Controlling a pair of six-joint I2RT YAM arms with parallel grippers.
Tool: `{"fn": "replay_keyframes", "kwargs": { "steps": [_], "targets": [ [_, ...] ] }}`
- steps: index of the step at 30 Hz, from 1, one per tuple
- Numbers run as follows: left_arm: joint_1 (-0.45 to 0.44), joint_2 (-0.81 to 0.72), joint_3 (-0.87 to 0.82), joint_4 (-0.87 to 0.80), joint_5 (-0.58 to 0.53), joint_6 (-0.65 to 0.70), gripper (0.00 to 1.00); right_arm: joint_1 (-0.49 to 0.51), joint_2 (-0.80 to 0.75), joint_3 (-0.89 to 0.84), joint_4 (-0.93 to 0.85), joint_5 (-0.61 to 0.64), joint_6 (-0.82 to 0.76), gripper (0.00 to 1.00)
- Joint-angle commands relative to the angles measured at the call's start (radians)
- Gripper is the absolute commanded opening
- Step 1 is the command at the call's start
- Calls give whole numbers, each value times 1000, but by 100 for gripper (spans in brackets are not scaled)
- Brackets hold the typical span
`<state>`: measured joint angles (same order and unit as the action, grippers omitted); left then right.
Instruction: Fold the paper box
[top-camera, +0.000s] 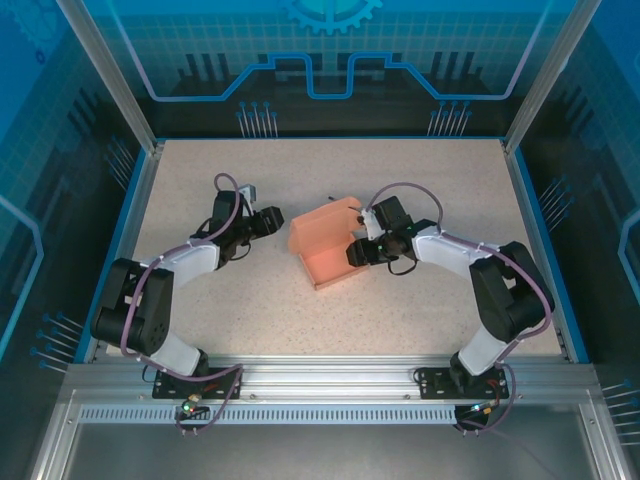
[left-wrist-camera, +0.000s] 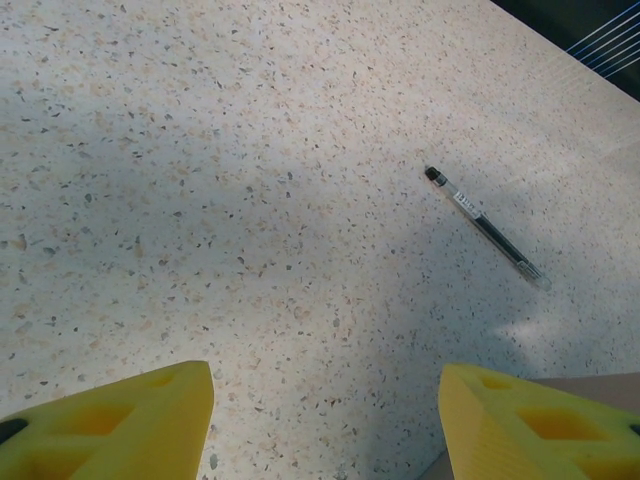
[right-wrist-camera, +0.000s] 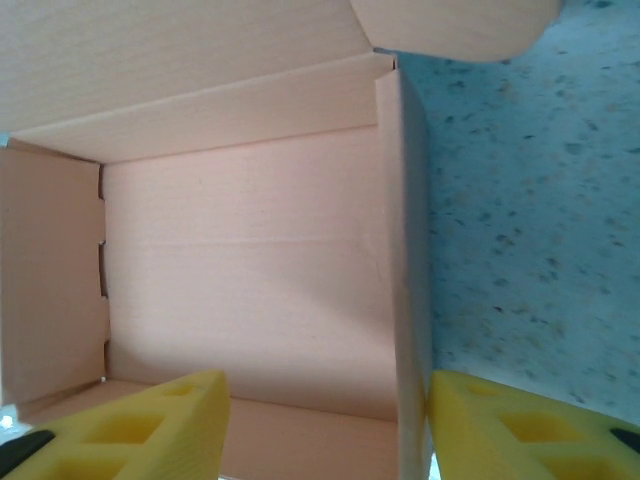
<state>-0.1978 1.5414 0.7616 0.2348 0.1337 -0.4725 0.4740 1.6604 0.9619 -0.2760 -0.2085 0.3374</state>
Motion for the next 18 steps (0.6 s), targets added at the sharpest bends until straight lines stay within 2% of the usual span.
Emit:
{"fn": "replay_keyframes", "kwargs": {
  "steps": [1, 11, 18],
  "targets": [
    [13, -38, -24, 36, -23, -13, 63, 2, 19, -11, 71, -88, 38, 55],
    [35, -86, -67, 67, -43, -22, 65, 54, 62, 47, 118, -136, 33, 55],
    [38, -178, -131, 100, -81, -34, 68, 48, -64, 19, 41, -23, -55, 56]
  ]
}}
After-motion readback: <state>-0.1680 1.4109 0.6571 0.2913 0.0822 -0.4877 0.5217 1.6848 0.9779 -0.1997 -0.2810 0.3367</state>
